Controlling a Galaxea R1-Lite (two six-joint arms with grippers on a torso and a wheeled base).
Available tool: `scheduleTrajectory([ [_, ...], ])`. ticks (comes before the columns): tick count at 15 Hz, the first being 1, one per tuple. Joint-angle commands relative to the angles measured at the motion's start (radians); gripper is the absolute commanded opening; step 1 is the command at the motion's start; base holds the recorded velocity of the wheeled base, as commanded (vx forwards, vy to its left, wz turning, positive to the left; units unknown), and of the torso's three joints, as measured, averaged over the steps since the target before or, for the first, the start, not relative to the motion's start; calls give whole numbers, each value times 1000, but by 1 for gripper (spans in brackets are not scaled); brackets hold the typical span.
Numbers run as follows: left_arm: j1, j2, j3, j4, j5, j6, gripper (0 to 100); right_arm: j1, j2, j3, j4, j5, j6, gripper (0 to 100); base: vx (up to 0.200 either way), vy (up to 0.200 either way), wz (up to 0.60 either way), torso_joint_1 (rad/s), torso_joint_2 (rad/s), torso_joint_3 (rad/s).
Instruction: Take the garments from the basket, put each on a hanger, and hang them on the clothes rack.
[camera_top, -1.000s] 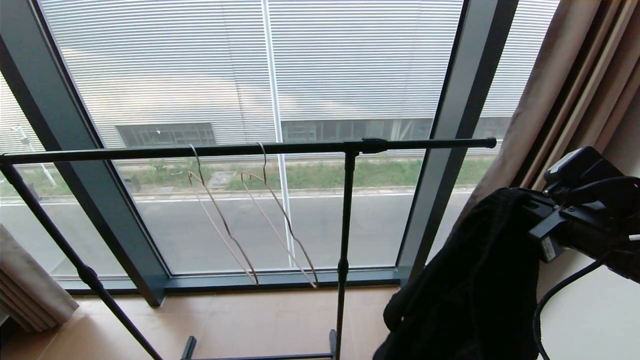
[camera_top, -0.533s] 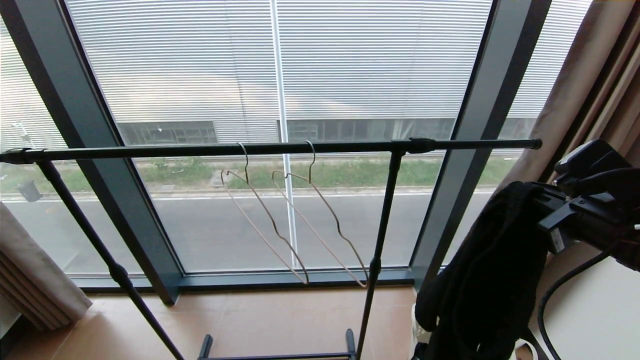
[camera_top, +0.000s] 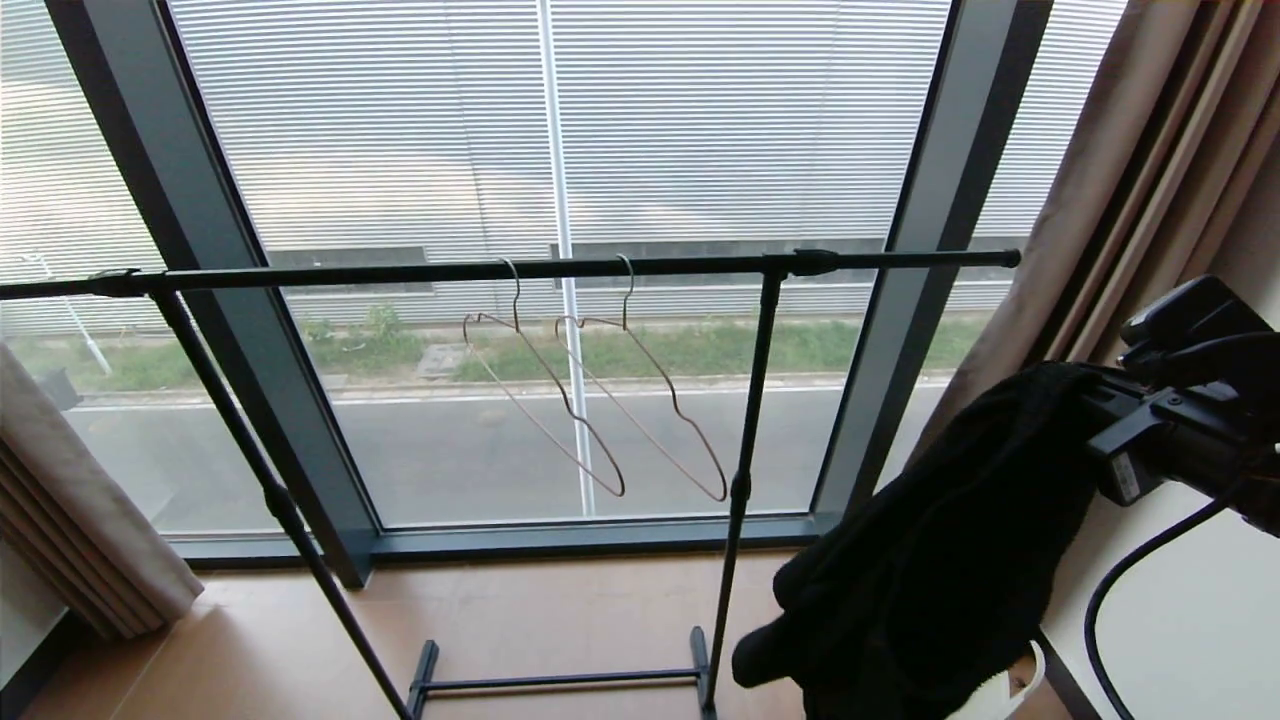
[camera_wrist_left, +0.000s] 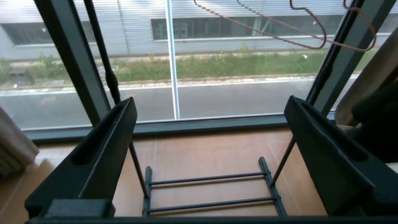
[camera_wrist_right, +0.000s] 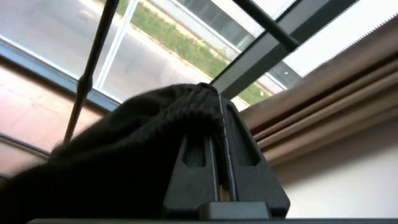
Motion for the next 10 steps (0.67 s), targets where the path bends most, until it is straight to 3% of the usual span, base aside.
scheduleTrajectory([
  [1, 0, 1, 0, 0, 1, 0, 100, 0, 2, 0, 0, 0, -1, 0, 0, 200, 0, -12, 7, 2],
  [2, 0, 1, 0, 0, 1, 0, 100, 0, 2, 0, 0, 0, -1, 0, 0, 200, 0, 2, 2, 7],
  [4, 0, 1, 0, 0, 1, 1, 100, 0, 2, 0, 0, 0, -1, 0, 0, 0, 0, 0, 0, 0],
  [7, 0, 1, 0, 0, 1, 1, 100, 0, 2, 2, 0, 0, -1, 0, -200, 0, 0, 1, 7, 2],
  [10, 0, 1, 1, 0, 1, 3, 100, 0, 7, 0, 0, -2, -2, 0, 0, 0, 0, 0, 0, 0],
])
